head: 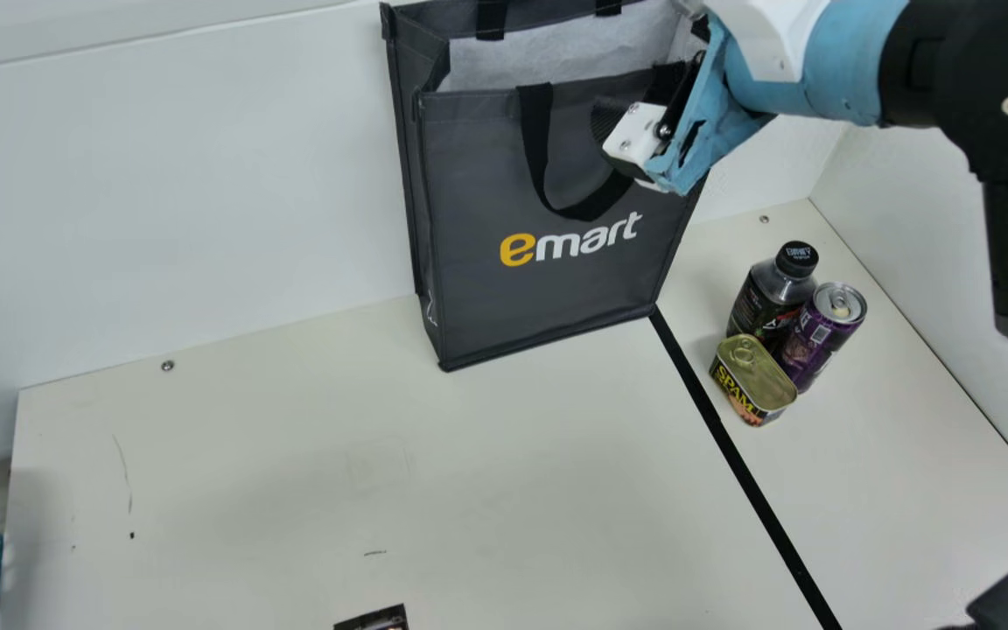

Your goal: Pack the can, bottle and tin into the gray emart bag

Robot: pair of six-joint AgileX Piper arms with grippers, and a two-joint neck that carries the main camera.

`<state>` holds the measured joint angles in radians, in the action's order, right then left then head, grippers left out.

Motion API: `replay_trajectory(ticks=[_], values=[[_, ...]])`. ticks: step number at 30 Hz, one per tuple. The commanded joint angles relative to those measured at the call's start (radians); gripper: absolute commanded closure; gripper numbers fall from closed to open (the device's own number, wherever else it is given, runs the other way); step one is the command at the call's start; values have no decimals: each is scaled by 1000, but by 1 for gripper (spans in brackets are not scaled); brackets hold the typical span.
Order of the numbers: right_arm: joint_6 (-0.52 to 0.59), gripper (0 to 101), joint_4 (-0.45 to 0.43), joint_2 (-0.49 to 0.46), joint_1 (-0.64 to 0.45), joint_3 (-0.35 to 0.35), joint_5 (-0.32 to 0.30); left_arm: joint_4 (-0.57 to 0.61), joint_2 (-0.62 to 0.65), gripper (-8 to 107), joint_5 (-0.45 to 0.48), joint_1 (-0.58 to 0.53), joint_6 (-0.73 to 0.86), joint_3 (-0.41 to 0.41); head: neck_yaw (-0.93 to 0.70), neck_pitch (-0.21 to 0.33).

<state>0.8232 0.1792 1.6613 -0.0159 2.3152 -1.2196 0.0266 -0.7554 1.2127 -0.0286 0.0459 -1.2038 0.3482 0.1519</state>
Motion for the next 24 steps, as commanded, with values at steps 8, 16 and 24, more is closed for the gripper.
replay_trajectory(ticks=[8, 16, 24], values=[[111, 11, 49, 33, 5, -29, 0, 0, 0, 9, 0, 0, 0, 0, 1, 23], [183, 11, 82, 88, -5, 11, 0, 0, 0, 9, 0, 0, 0, 0, 1, 23], [248, 11, 107, 141, -11, 45, 0, 0, 0, 9, 0, 0, 0, 0, 1, 23]])
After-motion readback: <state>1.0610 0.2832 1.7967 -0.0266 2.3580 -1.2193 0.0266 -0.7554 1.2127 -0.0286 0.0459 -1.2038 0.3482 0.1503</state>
